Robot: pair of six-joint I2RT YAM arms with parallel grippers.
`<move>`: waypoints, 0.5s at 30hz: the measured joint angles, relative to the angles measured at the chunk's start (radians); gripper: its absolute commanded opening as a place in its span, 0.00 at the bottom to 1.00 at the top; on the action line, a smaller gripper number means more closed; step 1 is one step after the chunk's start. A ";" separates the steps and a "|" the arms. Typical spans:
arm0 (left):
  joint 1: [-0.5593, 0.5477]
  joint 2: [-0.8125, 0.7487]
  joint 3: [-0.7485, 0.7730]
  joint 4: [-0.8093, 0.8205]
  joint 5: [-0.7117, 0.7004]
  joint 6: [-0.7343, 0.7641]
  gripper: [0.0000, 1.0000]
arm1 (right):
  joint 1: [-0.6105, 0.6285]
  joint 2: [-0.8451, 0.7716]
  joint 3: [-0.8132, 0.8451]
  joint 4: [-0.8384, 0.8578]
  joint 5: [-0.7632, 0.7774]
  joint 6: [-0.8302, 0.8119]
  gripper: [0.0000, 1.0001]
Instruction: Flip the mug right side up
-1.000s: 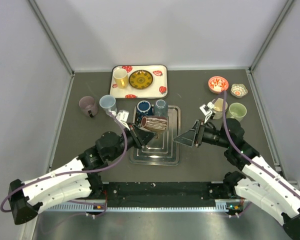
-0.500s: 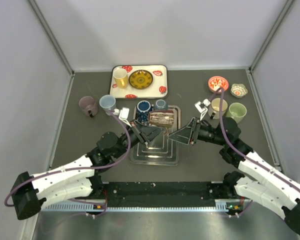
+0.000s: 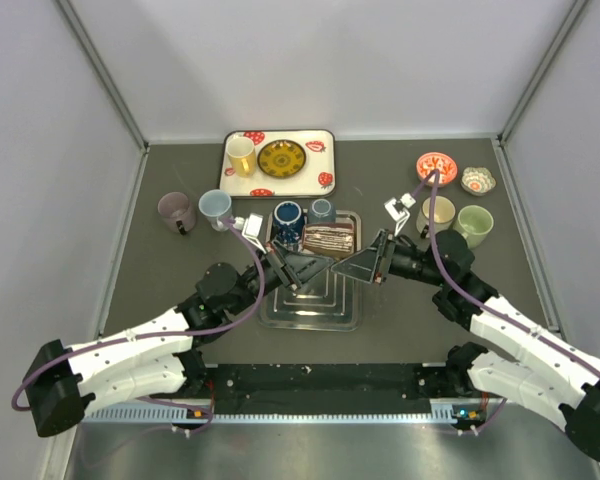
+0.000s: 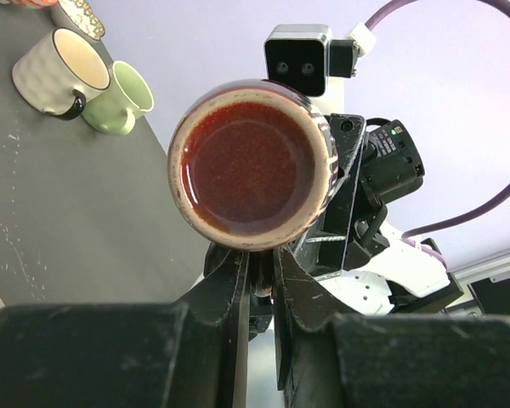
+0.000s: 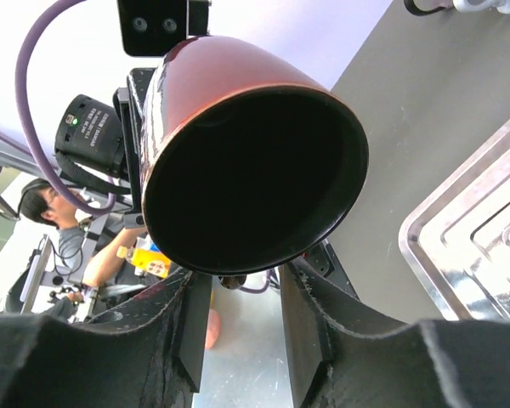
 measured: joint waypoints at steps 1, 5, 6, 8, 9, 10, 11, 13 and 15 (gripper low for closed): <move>0.000 0.000 -0.001 0.003 0.000 -0.003 0.00 | 0.001 0.000 0.000 0.006 -0.001 0.004 0.31; 0.004 0.000 -0.008 0.016 0.000 -0.007 0.00 | 0.002 0.000 0.000 0.023 0.000 0.019 0.21; 0.005 0.002 -0.009 0.019 0.000 -0.007 0.00 | 0.002 0.000 0.000 0.028 0.000 0.024 0.17; 0.007 0.004 -0.011 0.027 0.000 -0.013 0.00 | 0.002 0.001 0.000 0.040 0.002 0.031 0.11; 0.008 0.004 -0.014 0.034 0.000 -0.014 0.00 | 0.002 0.002 0.000 0.044 0.002 0.039 0.04; 0.010 0.004 -0.017 0.042 0.000 -0.016 0.00 | 0.002 0.004 0.000 0.048 0.003 0.042 0.01; 0.011 0.004 -0.021 0.051 0.000 -0.018 0.00 | 0.002 0.005 0.000 0.053 0.004 0.050 0.00; 0.011 0.004 -0.025 0.063 0.000 -0.021 0.00 | 0.002 0.006 0.000 0.056 0.006 0.053 0.00; 0.011 0.004 -0.029 0.068 -0.001 -0.022 0.11 | 0.002 0.006 0.000 0.052 0.007 0.051 0.00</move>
